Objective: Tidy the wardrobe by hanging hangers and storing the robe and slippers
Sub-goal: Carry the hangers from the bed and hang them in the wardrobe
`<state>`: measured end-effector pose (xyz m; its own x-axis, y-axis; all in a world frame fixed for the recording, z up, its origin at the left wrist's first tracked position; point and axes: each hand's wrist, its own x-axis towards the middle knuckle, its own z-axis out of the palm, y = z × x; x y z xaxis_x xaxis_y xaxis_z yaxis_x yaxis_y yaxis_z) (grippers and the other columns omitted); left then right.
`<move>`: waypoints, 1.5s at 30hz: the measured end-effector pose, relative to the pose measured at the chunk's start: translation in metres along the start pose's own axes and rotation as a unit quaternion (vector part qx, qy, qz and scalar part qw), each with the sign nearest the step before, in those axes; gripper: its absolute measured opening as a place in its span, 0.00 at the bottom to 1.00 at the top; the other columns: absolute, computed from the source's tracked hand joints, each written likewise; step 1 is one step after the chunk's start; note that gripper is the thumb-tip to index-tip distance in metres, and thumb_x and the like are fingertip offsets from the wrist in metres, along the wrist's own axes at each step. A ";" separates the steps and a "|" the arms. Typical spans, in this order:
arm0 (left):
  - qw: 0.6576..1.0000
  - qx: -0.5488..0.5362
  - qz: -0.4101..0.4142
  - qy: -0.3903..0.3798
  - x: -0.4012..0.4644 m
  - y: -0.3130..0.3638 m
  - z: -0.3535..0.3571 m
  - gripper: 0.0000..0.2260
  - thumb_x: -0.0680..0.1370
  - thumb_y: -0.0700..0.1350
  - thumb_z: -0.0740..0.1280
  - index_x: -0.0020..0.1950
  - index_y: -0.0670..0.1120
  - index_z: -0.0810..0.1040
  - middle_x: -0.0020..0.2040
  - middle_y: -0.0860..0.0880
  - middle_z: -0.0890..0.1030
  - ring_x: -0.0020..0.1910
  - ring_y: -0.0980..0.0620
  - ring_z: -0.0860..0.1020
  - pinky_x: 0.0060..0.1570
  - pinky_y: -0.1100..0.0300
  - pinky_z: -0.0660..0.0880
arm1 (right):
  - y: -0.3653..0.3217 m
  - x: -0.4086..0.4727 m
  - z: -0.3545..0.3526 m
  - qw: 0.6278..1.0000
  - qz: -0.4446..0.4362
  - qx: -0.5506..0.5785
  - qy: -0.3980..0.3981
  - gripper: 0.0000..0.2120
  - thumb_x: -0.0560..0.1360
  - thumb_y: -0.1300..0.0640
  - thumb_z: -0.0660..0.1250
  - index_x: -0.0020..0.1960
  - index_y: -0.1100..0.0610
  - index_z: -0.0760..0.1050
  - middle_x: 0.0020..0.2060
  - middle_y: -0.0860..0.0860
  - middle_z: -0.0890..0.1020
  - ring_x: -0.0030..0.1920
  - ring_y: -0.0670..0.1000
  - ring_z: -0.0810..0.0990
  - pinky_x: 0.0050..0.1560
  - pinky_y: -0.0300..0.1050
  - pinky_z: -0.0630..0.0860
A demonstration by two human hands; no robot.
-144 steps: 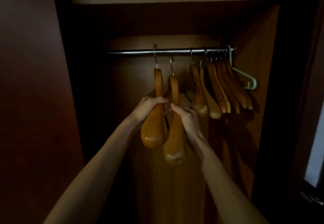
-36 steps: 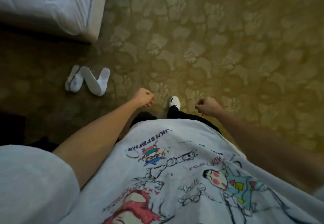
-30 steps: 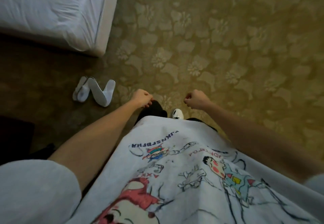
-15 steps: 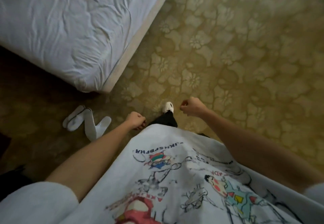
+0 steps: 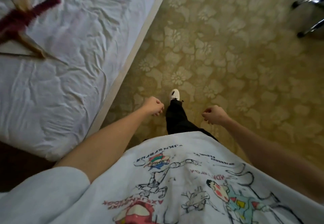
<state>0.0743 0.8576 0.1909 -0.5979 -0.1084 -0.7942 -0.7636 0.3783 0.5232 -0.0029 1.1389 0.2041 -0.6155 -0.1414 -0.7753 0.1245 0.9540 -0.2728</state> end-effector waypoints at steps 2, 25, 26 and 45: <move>1.000 0.001 -0.003 0.009 0.033 0.040 -0.023 0.09 0.81 0.42 0.64 0.49 0.41 0.83 0.40 0.46 0.84 0.32 0.51 0.78 0.34 0.60 0.75 | -0.015 0.036 -0.036 1.000 0.000 0.006 0.005 0.11 0.79 0.57 0.65 0.49 0.63 0.82 0.41 0.57 0.86 0.34 0.52 0.81 0.39 0.45 0.80; 0.923 -0.276 -0.194 0.183 0.259 0.162 -0.316 0.10 0.81 0.42 0.64 0.49 0.38 0.82 0.43 0.43 0.84 0.33 0.51 0.79 0.33 0.62 0.75 | -0.474 0.358 -0.282 0.923 -0.278 -0.238 -0.120 0.08 0.77 0.56 0.65 0.52 0.55 0.82 0.47 0.55 0.85 0.47 0.55 0.84 0.51 0.55 0.83; 0.917 -0.293 -0.196 0.189 0.271 0.172 -0.335 0.10 0.80 0.42 0.64 0.49 0.38 0.83 0.41 0.44 0.84 0.32 0.51 0.80 0.32 0.62 0.74 | -0.492 0.371 -0.296 0.920 -0.282 -0.248 -0.116 0.09 0.77 0.58 0.65 0.53 0.56 0.82 0.48 0.55 0.85 0.48 0.55 0.84 0.52 0.56 0.83; 0.773 -0.502 -0.233 0.311 0.386 0.287 -0.576 0.08 0.76 0.43 0.66 0.47 0.40 0.83 0.39 0.47 0.85 0.32 0.53 0.81 0.31 0.63 0.76 | -0.778 0.582 -0.430 0.825 -0.313 -0.431 -0.188 0.07 0.74 0.59 0.65 0.47 0.58 0.82 0.38 0.54 0.86 0.35 0.52 0.84 0.43 0.46 0.83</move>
<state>-0.5162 0.3950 0.2124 0.0369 -0.5572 -0.8296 -0.5494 -0.7047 0.4489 -0.7932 0.4285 0.2099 -0.0430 -0.5957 -0.8021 -0.8257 0.4732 -0.3072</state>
